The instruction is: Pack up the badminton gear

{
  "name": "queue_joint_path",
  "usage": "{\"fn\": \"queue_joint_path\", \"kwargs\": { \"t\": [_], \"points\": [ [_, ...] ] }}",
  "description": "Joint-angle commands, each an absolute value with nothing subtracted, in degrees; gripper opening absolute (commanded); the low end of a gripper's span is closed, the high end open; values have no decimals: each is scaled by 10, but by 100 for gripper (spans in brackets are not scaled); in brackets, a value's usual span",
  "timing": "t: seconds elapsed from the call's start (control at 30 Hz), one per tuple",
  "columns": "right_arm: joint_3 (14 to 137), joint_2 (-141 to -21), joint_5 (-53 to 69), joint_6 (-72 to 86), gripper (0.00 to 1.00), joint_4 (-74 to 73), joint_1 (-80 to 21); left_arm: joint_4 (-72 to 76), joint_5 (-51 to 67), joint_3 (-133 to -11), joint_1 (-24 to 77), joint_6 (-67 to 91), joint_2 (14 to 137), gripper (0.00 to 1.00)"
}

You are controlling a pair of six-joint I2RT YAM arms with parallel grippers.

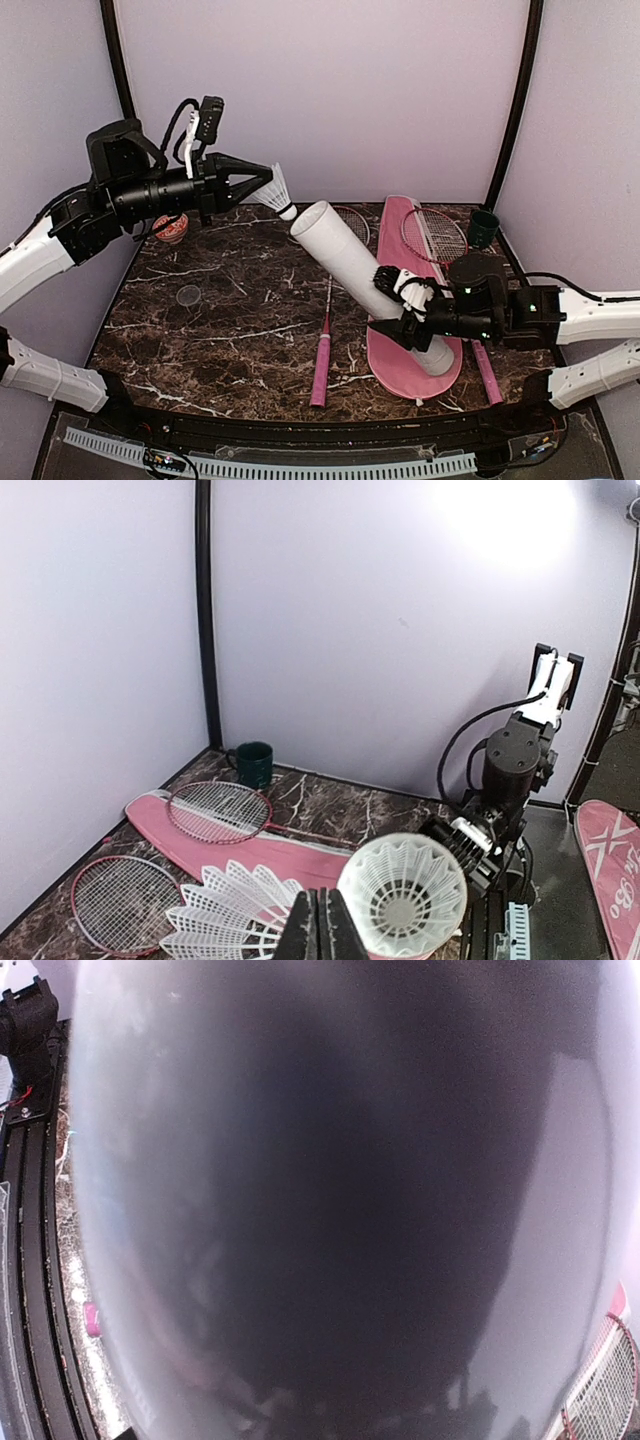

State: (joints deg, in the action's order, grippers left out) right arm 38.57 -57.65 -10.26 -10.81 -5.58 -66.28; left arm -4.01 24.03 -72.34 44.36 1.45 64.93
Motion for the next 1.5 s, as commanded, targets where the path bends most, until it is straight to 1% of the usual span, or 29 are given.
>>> {"fn": "queue_joint_path", "kwargs": {
  "t": [0.0, 0.13, 0.3, 0.5, 0.87, 1.1, 1.37, 1.4, 1.47],
  "points": [
    [382, -580, -85, -99, 28, 31, -664, 65, 257, -704, 471, 49, 644, 0],
    [379, -582, -84, -101, 28, 46, -664, 73, 267, -709, 487, 47, 649, 0],
    [377, -592, -78, -98, 28, 43, -664, 56, 244, -726, 496, 25, 641, 0],
    [367, -586, -79, -94, 28, 46, -664, 18, 245, -762, 497, 3, 644, 0],
    [366, -578, -68, -96, 28, 59, -664, 37, 277, -751, 497, 29, 661, 0],
    [374, -587, -70, -98, 28, 74, -664, 34, 348, -758, 505, 46, 694, 0],
    [375, -589, -66, -105, 28, 95, -664, 34, 365, -755, 512, 58, 711, 0],
    [375, -589, -66, -106, 28, 97, -664, 25, 368, -758, 512, 58, 710, 8],
    [374, -590, -65, -107, 28, 98, -664, 1, 365, -767, 512, 54, 707, 34]
  ]
}}
